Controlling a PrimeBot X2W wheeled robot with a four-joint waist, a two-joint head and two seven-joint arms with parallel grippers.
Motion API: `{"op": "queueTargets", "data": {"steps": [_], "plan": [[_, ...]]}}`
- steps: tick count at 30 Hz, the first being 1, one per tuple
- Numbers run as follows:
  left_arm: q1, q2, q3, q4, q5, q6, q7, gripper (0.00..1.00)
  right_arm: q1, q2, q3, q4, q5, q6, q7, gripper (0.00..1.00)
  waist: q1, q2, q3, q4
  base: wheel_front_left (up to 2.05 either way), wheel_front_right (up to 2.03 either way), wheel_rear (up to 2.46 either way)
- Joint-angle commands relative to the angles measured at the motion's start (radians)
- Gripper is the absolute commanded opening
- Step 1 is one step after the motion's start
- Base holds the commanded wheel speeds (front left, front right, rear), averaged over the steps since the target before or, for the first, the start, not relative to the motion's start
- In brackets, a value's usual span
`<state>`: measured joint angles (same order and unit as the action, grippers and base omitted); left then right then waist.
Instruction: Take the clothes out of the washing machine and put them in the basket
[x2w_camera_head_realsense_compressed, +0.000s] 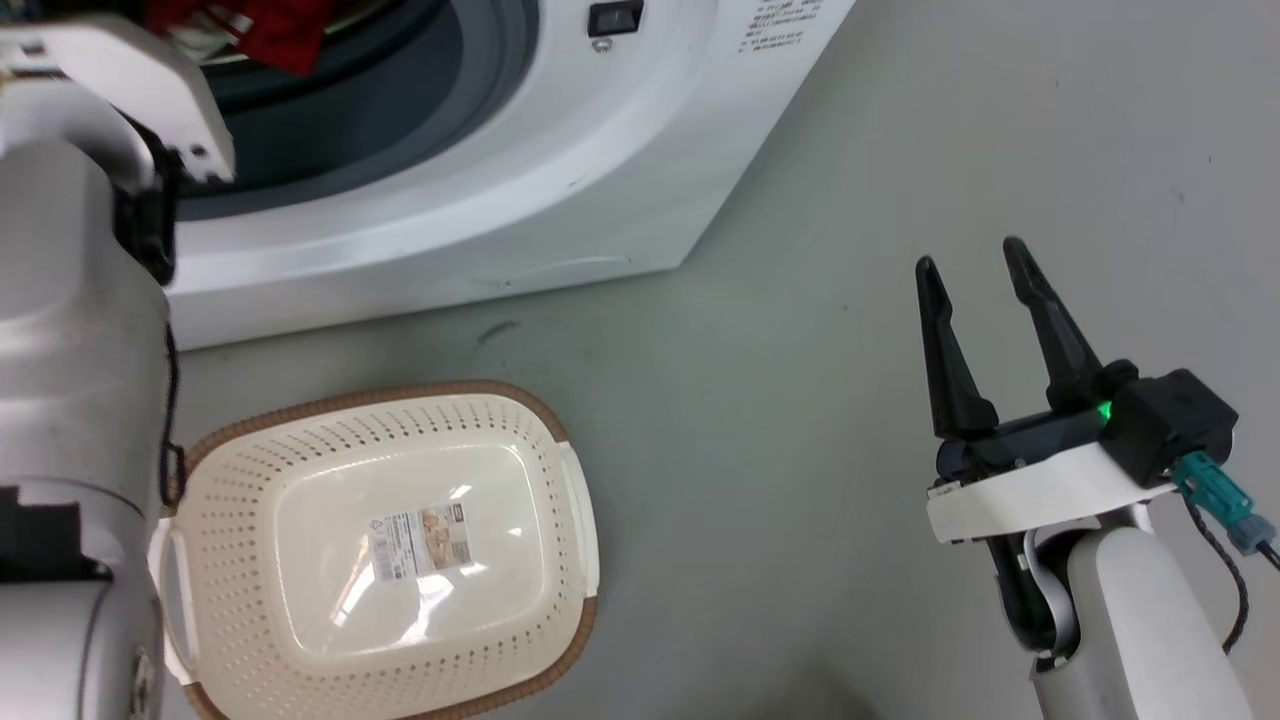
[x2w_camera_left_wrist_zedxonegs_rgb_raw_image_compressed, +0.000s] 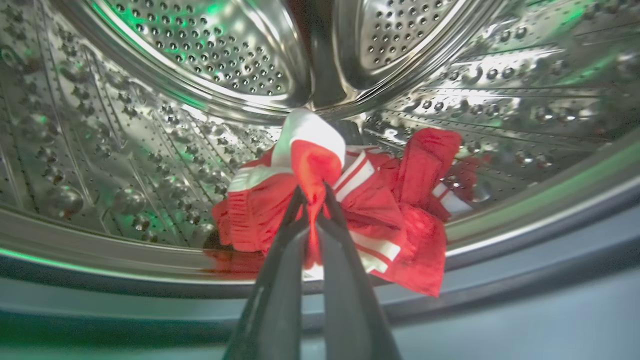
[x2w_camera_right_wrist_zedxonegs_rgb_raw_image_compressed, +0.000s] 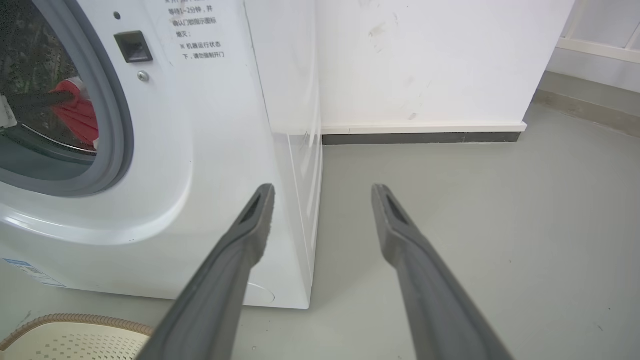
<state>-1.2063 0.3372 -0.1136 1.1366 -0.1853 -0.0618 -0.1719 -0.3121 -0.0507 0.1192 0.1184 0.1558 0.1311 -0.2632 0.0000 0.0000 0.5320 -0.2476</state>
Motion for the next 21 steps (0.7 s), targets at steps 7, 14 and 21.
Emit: {"op": "queueTargets", "data": {"steps": [7,14,21], "plan": [[0.106,-0.041,0.025,-0.02,-0.037,0.006,-0.089,0.0,0.047,0.001,-0.014,0.027,-0.013,-0.001,-0.002,1.0,0.0,0.0,-0.133,0.041,0.0,0.0,0.0],[0.244,-0.059,0.044,-0.168,-0.037,0.025,-0.094,0.0,0.09,0.001,-0.029,0.036,-0.015,-0.001,0.011,1.0,0.0,0.0,-0.239,0.066,0.0,0.0,0.0],[0.381,-0.074,0.069,-0.307,-0.041,0.016,-0.094,0.0,0.14,0.001,-0.041,0.027,-0.02,-0.001,0.04,1.0,0.0,0.0,-0.335,0.088,0.0,0.0,0.0]]}}
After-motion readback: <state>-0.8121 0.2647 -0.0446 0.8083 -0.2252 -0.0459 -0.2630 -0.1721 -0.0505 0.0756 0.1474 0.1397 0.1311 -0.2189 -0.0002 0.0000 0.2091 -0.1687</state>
